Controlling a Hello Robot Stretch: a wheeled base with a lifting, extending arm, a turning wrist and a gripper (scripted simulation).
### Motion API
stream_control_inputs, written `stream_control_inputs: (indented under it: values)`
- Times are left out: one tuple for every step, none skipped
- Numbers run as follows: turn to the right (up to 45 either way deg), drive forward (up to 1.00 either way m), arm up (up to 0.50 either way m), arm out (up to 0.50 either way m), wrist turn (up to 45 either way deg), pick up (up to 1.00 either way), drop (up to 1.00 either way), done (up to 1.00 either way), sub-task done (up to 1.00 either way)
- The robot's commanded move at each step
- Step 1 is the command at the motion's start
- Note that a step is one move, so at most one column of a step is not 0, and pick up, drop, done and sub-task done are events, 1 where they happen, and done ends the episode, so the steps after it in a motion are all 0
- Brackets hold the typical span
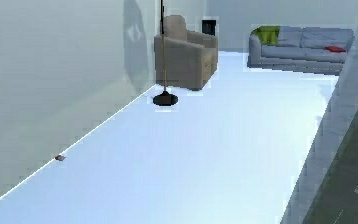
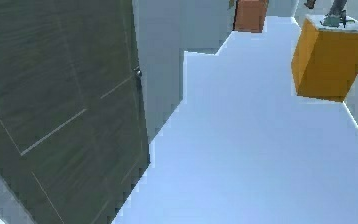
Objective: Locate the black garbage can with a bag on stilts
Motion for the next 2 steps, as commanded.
stream_control_inputs:
  values:
    - [0.0,0.9,0.0,0.0,0.0,0.0,0.0,0.0,0.0]
    - [9.0,0.0,0.0,0.0,0.0,0.0,0.0,0.0,0.0]
